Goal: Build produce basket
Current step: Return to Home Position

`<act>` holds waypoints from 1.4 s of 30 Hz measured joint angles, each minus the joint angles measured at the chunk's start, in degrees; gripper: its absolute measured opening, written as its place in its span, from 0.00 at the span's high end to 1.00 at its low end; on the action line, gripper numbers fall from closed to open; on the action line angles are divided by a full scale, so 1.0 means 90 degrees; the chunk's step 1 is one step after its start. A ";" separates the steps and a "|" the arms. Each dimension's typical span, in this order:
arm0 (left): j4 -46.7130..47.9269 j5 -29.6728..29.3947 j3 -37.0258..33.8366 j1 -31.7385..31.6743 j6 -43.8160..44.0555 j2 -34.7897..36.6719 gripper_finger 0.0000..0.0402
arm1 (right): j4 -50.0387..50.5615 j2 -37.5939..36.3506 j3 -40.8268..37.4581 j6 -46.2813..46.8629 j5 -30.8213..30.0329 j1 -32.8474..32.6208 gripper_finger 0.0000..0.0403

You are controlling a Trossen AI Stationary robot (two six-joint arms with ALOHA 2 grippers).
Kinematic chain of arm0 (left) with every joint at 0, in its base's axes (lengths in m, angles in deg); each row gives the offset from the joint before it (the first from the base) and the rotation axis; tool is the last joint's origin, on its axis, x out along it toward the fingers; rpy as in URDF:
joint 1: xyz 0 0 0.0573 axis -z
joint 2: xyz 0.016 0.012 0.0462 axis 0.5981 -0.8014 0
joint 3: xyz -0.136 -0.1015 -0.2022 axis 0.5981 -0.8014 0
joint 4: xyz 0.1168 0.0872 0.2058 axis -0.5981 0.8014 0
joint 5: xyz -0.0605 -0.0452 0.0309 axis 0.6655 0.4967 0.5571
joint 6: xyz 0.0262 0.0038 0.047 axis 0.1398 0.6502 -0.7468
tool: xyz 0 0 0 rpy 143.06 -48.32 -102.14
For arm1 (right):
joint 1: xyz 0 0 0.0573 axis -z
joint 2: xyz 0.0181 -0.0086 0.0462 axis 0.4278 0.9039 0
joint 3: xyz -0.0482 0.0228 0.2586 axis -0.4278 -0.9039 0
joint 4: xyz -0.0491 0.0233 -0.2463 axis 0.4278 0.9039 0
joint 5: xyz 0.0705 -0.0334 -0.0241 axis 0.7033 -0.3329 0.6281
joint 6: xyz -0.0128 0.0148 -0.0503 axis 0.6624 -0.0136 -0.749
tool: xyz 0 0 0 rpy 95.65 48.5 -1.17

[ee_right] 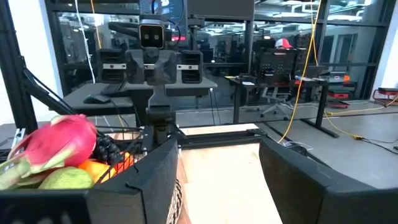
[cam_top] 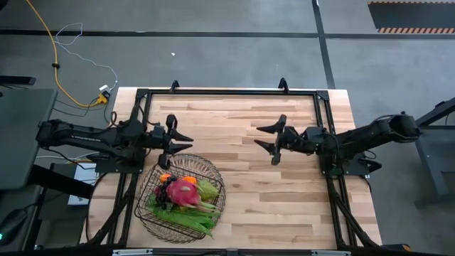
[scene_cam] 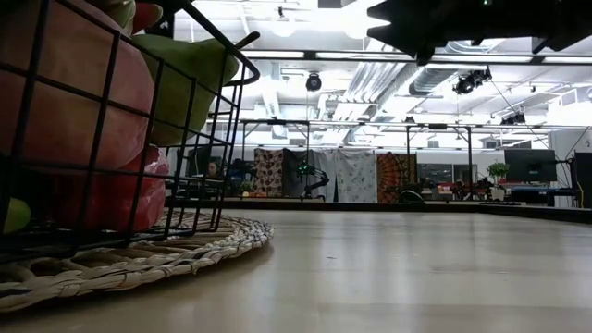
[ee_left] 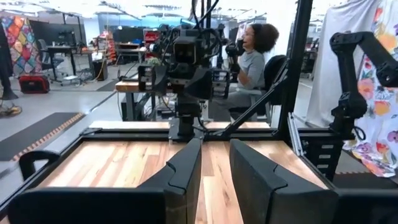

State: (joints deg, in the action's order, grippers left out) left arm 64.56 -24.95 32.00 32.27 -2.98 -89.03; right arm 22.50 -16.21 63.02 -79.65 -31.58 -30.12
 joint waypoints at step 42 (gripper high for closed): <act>0.1933 -0.0575 -0.0588 -0.0170 0.0302 0.1454 0.99 | 0.0185 0.0007 -0.0002 -0.0363 -0.0023 0.0000 0.46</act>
State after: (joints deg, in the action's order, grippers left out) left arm 81.96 -30.12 26.71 30.74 -0.27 -75.94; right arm 24.17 -16.14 63.00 -82.92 -31.78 -30.13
